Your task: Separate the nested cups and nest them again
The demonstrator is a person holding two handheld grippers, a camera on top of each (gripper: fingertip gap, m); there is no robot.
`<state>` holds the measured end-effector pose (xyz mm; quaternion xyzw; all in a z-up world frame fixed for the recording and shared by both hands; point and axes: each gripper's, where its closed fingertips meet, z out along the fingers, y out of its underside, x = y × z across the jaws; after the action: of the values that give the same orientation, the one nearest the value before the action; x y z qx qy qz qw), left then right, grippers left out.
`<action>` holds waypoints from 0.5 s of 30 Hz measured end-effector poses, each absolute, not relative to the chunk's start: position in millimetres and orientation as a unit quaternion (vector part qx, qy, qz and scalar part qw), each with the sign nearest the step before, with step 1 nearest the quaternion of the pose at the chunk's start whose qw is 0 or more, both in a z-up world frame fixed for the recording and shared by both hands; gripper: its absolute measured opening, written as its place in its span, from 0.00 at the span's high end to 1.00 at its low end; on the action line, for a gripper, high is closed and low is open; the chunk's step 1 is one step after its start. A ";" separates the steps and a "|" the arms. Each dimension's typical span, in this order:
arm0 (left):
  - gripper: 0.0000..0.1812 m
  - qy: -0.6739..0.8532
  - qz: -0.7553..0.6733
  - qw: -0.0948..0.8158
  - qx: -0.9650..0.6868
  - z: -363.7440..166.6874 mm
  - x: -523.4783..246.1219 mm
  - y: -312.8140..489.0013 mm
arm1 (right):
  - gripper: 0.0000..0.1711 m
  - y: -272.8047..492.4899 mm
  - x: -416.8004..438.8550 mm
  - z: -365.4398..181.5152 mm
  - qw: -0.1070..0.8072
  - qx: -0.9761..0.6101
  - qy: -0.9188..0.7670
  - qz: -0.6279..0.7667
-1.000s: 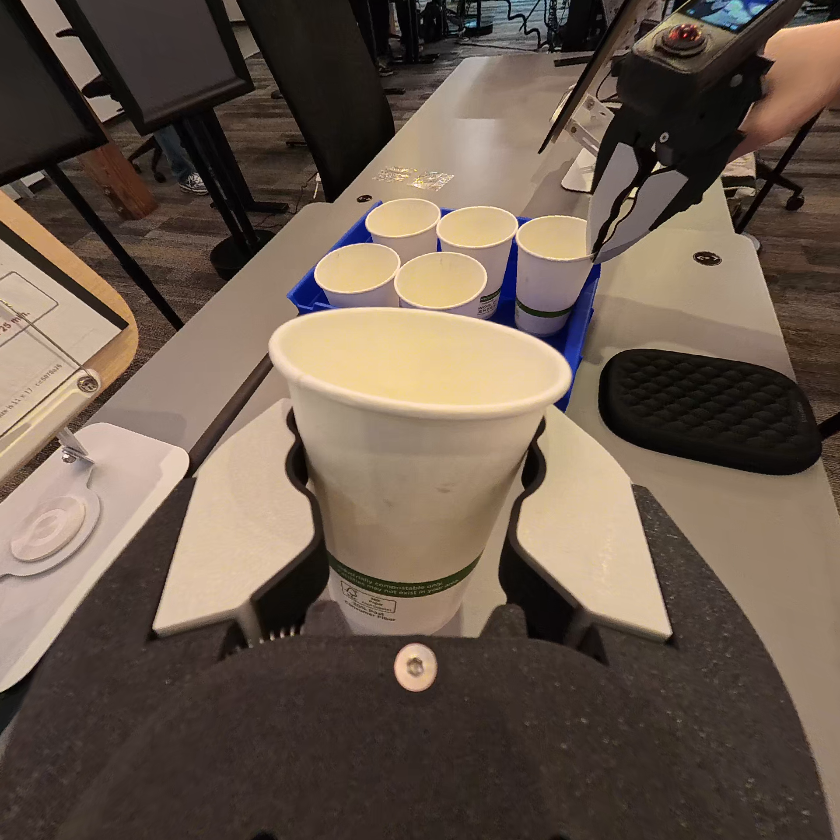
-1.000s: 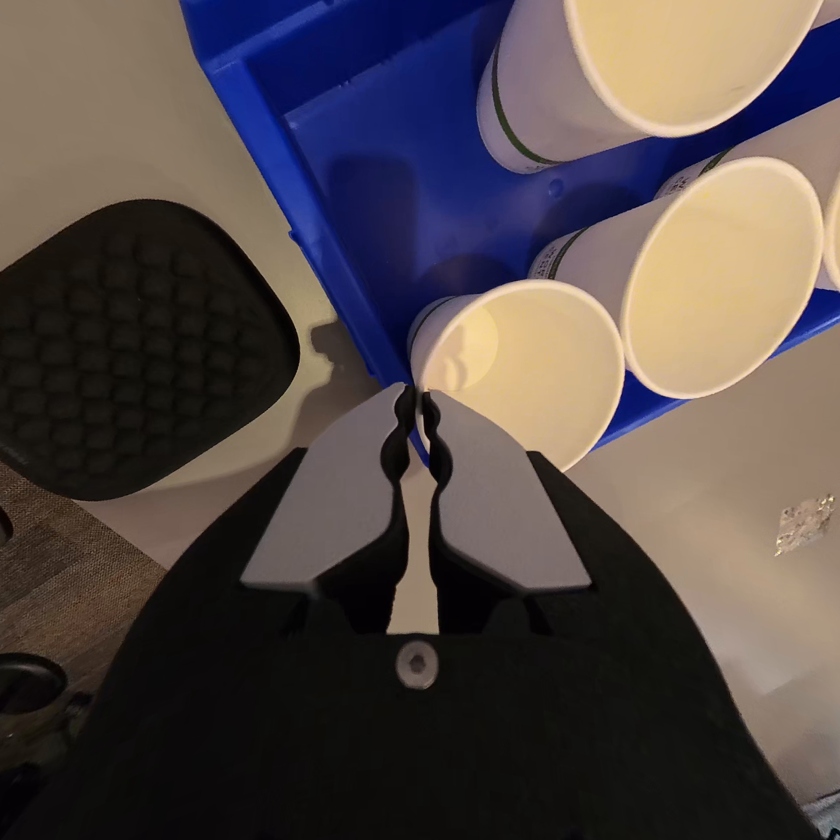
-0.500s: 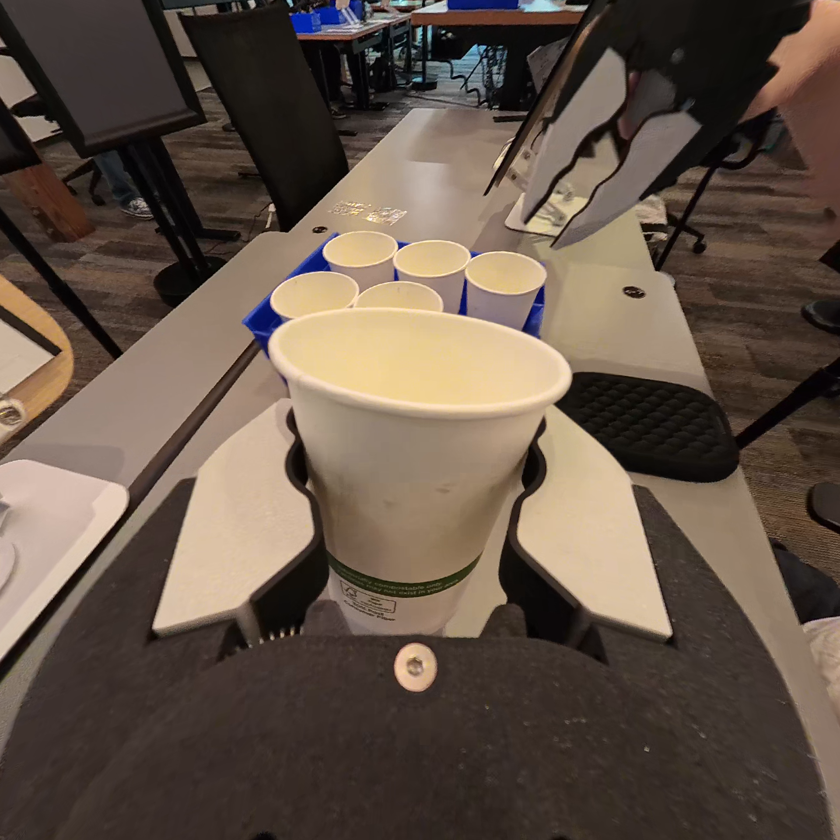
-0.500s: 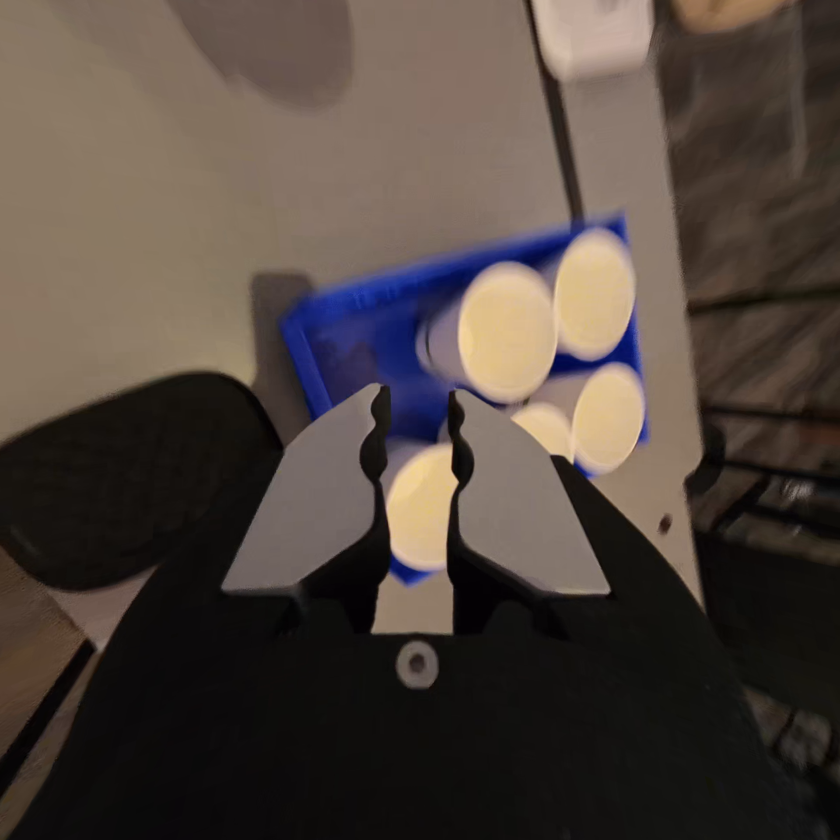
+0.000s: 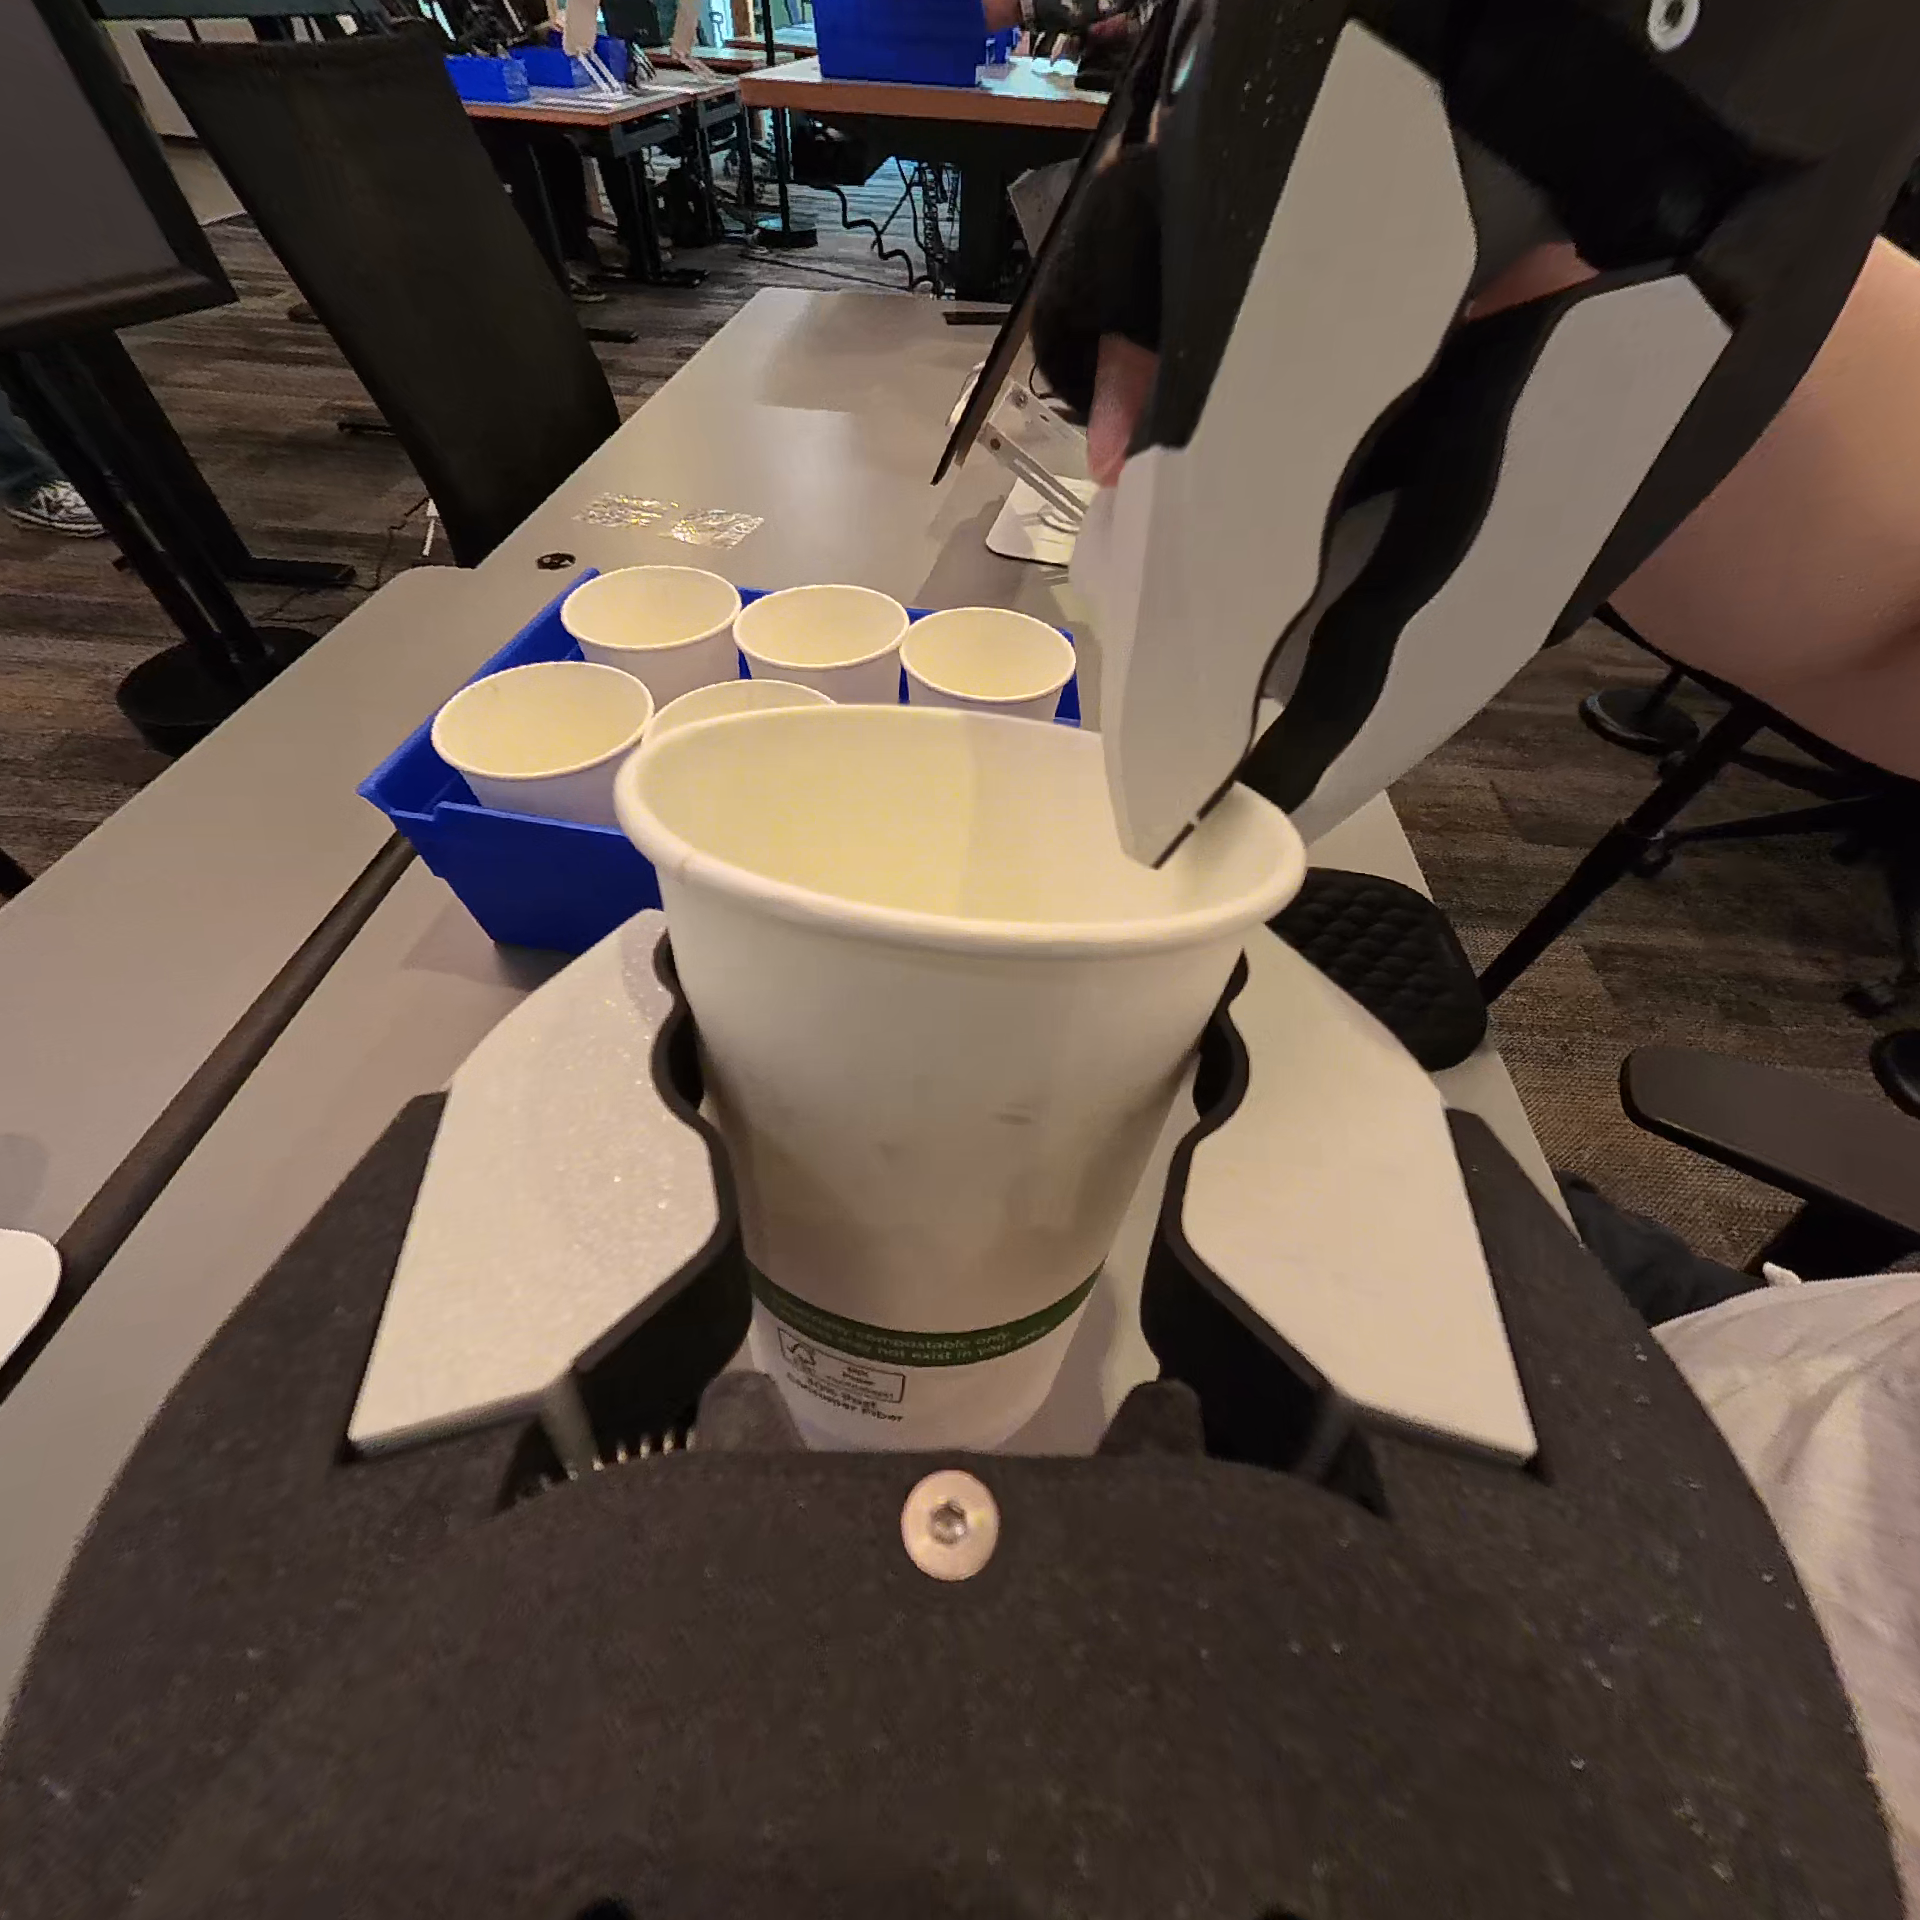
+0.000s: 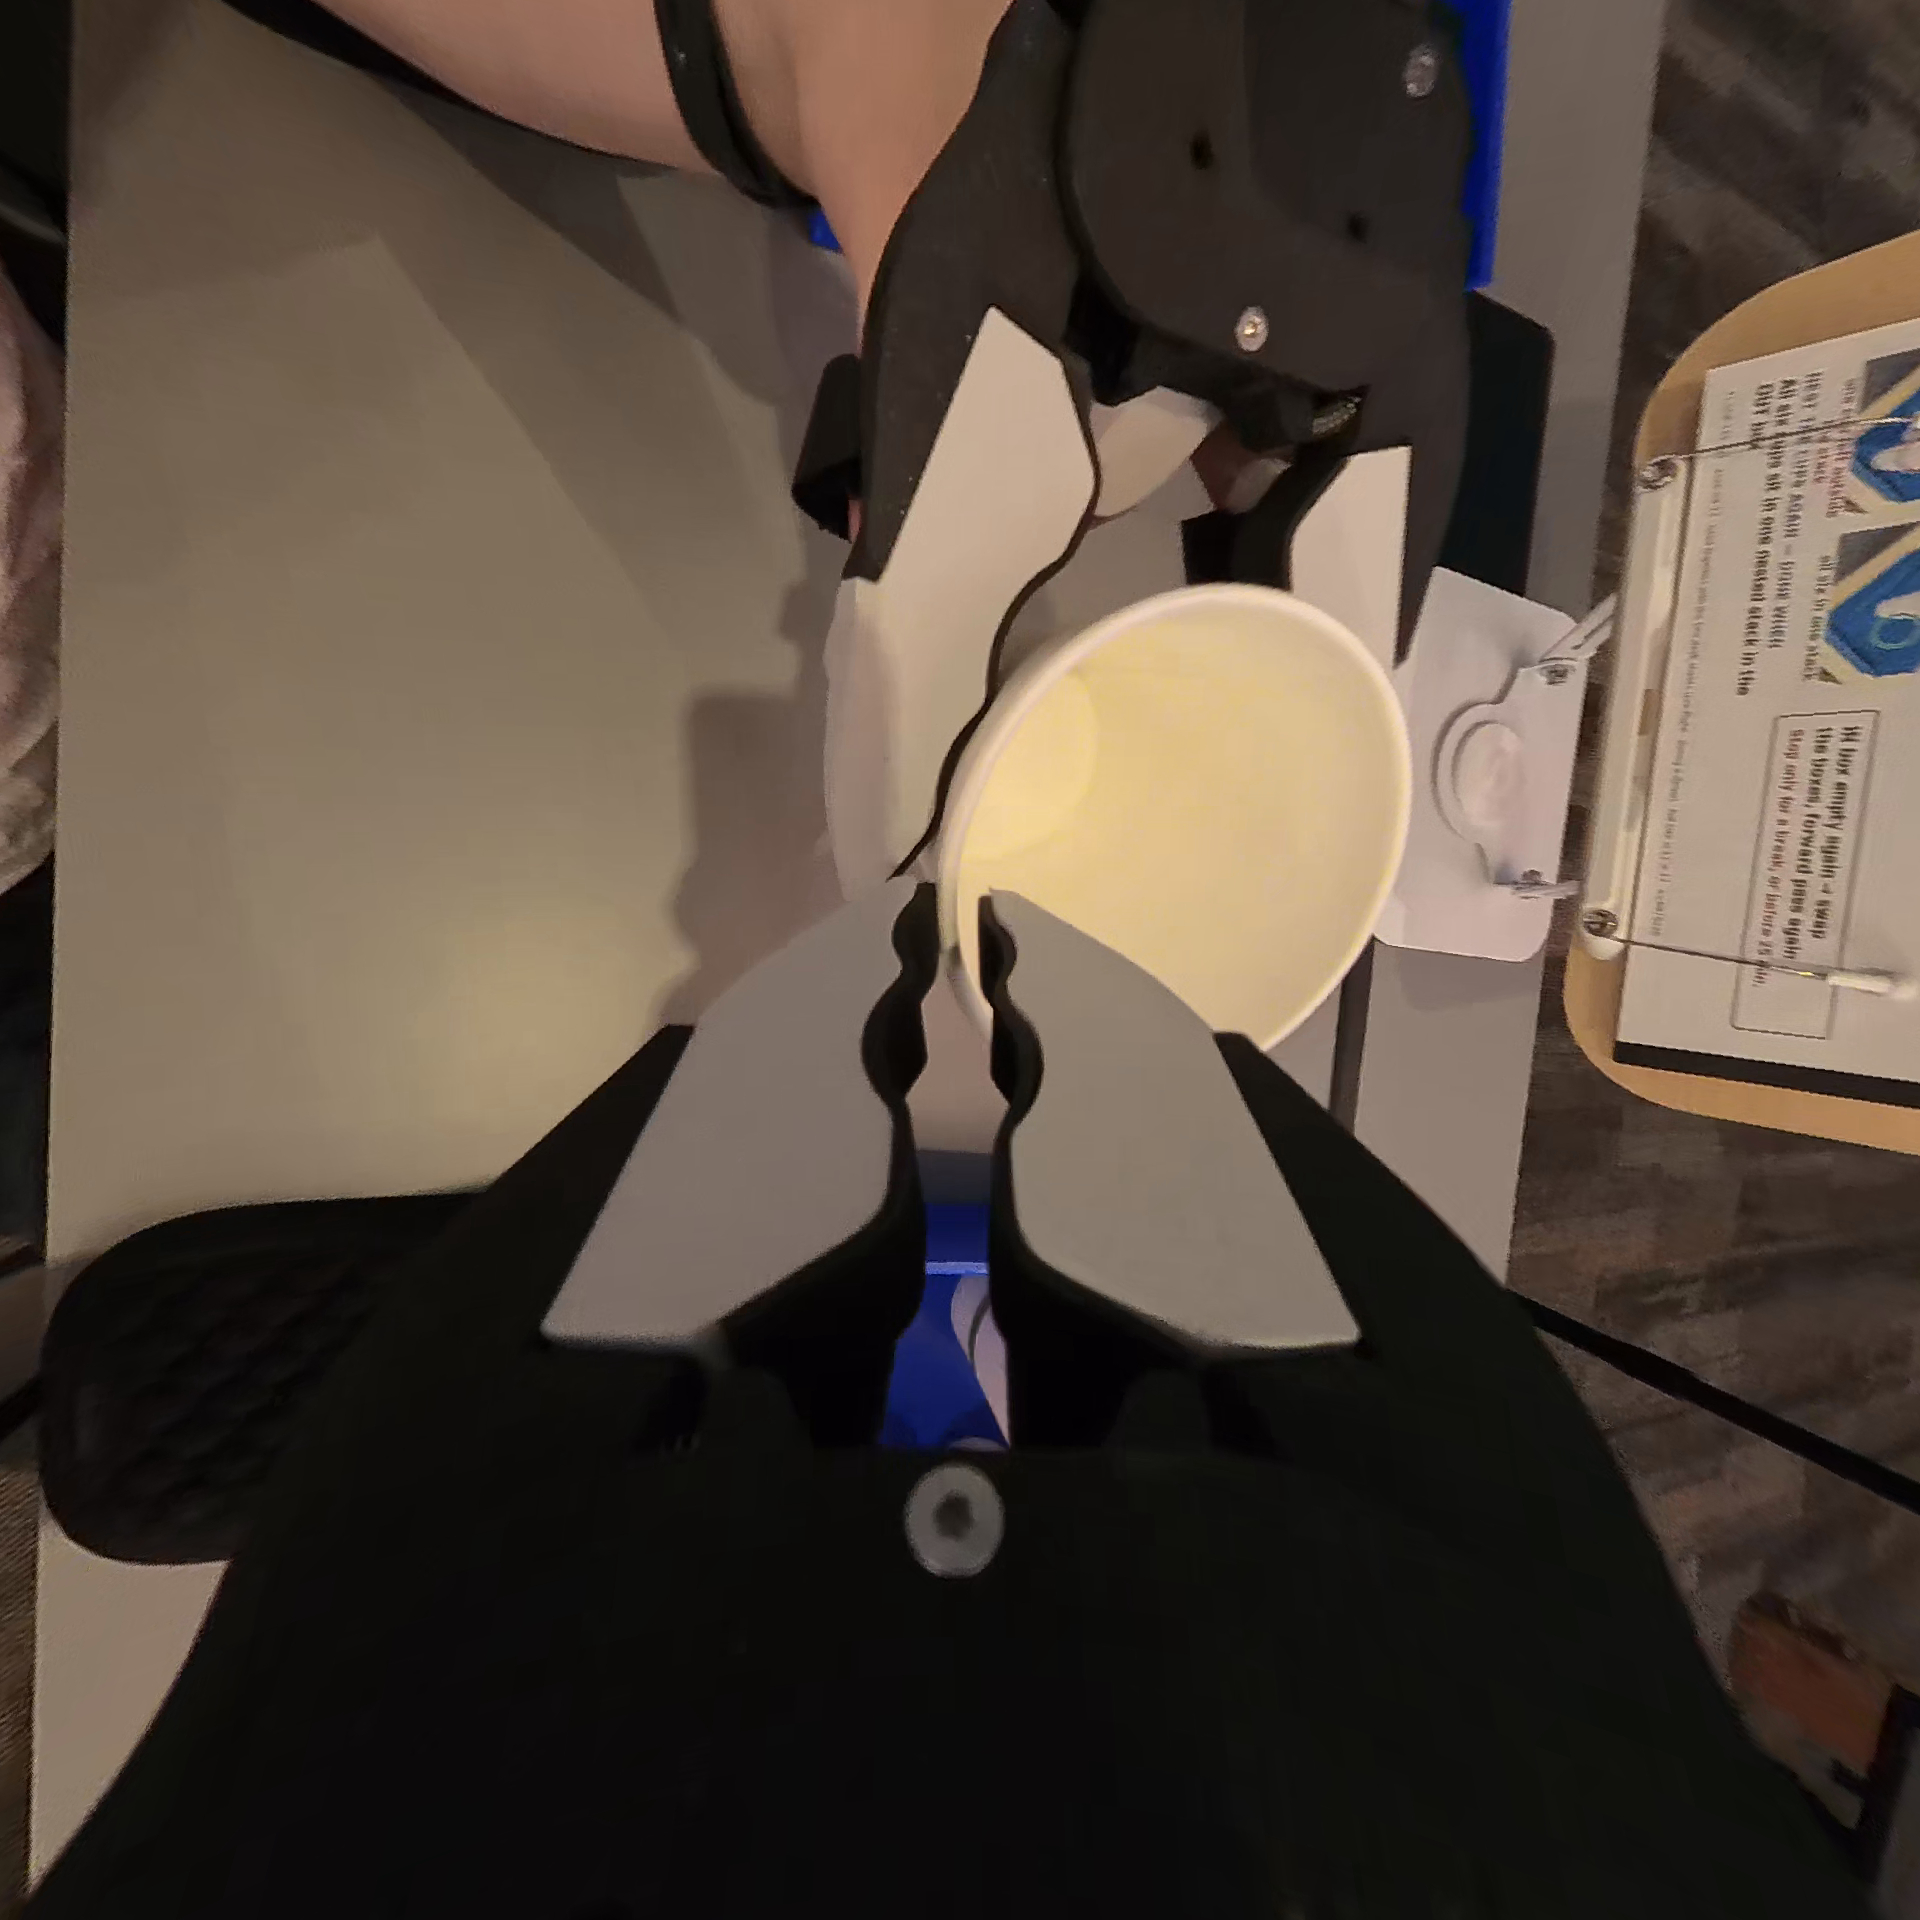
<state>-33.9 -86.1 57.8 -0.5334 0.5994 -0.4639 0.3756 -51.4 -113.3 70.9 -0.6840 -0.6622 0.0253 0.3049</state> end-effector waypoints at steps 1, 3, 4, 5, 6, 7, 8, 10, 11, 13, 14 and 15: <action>0.48 0.602 -0.464 0.374 -0.532 57.2 -34.1 -86.6 | 0.97 -114.4 -52.0 69.4 0.300 -0.684 -0.664 0.029; 0.48 0.605 -0.469 0.369 -0.527 57.2 -34.6 -88.7 | 0.98 -116.8 -52.8 68.0 0.296 -0.682 -0.667 0.033; 0.48 0.606 -0.475 0.365 -0.523 58.0 -35.1 -90.4 | 0.98 -118.4 -53.6 68.2 0.295 -0.683 -0.667 0.036; 0.48 0.606 -0.480 0.364 -0.519 59.5 -35.7 -91.5 | 0.98 -119.7 -53.6 68.8 0.295 -0.685 -0.666 0.038; 0.46 0.604 -0.484 0.368 -0.515 62.0 -36.5 -91.2 | 0.98 -119.9 -51.9 70.0 0.295 -0.688 -0.662 0.036; 0.44 0.603 -0.483 0.373 -0.514 64.3 -38.2 -89.3 | 0.98 -121.0 -47.6 70.3 0.291 -0.693 -0.658 0.032; 0.41 0.603 -0.475 0.380 -0.516 65.4 -40.9 -85.7 | 0.98 -123.2 -40.5 69.9 0.283 -0.701 -0.654 0.028; 0.39 0.610 -0.449 0.391 -0.523 65.1 -49.4 -75.3 | 0.98 -125.8 -18.0 70.2 0.275 -0.722 -0.635 0.014; 0.39 0.613 -0.436 0.394 -0.528 64.5 -54.2 -69.7 | 0.98 -126.5 -0.8 69.5 0.268 -0.738 -0.619 0.001; 0.39 0.612 -0.416 0.399 -0.542 64.0 -63.2 -58.4 | 0.98 -126.9 44.3 63.7 0.244 -0.778 -0.578 -0.042; 0.39 0.606 -0.406 0.406 -0.550 64.5 -66.4 -51.7 | 0.98 -129.6 66.4 59.0 0.228 -0.796 -0.557 -0.058; 0.40 0.600 -0.397 0.413 -0.558 65.4 -68.8 -45.7 | 0.98 -132.1 85.0 54.7 0.219 -0.810 -0.539 -0.070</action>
<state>-68.8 -45.7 65.4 -0.5580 0.6001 -0.3974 0.4130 85.0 -132.1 54.7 -0.8105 -0.5386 -0.0700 0.2194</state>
